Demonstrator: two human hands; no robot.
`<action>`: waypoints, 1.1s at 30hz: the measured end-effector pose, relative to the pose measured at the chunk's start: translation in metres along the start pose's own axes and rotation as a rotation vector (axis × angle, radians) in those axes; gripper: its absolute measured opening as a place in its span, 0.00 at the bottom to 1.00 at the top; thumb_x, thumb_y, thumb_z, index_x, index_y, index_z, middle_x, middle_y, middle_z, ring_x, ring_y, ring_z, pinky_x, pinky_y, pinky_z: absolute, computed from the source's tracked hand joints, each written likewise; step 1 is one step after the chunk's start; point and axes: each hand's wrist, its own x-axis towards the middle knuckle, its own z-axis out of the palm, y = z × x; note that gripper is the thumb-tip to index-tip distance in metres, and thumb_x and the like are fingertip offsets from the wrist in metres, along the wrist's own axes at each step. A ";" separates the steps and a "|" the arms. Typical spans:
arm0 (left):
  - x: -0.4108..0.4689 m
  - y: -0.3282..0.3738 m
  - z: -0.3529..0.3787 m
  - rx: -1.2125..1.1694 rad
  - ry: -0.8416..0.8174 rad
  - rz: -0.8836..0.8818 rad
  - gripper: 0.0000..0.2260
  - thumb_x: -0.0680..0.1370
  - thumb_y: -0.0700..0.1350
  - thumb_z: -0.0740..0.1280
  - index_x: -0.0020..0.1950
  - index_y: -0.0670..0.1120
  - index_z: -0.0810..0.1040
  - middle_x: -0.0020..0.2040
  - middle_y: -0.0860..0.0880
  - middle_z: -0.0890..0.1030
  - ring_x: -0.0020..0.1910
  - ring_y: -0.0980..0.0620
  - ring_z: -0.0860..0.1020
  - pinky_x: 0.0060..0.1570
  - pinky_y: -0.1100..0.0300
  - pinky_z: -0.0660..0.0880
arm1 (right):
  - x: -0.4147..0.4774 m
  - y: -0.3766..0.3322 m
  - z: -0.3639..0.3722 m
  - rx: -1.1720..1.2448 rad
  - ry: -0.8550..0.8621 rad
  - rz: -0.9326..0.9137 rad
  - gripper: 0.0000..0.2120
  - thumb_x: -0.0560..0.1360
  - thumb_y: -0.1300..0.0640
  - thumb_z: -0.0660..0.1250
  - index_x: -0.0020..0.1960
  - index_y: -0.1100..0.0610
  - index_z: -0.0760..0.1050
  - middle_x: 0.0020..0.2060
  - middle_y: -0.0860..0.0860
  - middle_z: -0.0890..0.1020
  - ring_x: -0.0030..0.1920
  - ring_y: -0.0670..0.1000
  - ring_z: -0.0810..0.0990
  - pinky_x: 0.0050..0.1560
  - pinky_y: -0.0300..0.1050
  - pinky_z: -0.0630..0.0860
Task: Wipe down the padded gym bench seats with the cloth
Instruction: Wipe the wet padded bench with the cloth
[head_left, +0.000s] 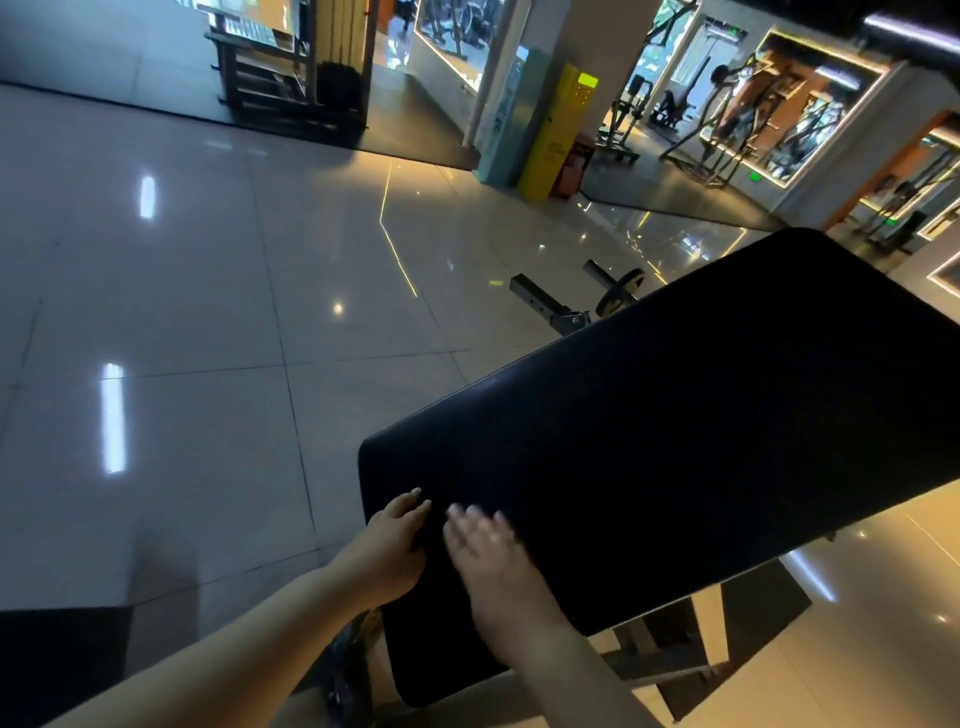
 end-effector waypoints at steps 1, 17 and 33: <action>0.000 -0.001 -0.001 -0.001 -0.003 -0.001 0.31 0.81 0.42 0.62 0.81 0.52 0.53 0.82 0.53 0.48 0.80 0.48 0.52 0.77 0.52 0.57 | -0.010 0.000 0.006 0.026 -0.064 -0.081 0.32 0.81 0.69 0.52 0.82 0.55 0.50 0.82 0.50 0.47 0.81 0.51 0.43 0.79 0.50 0.36; -0.066 0.069 0.032 -0.366 0.179 0.120 0.21 0.85 0.54 0.54 0.79 0.55 0.59 0.71 0.58 0.65 0.66 0.61 0.65 0.64 0.65 0.64 | -0.020 -0.002 -0.003 0.384 -0.139 0.144 0.30 0.86 0.58 0.53 0.83 0.50 0.43 0.79 0.43 0.34 0.78 0.46 0.33 0.81 0.54 0.42; -0.012 0.066 0.065 -0.033 0.294 0.009 0.26 0.84 0.56 0.43 0.78 0.60 0.33 0.77 0.59 0.28 0.73 0.59 0.24 0.78 0.49 0.35 | -0.032 0.065 0.020 -0.193 0.257 0.245 0.25 0.84 0.50 0.50 0.78 0.56 0.63 0.79 0.56 0.62 0.80 0.56 0.56 0.77 0.63 0.56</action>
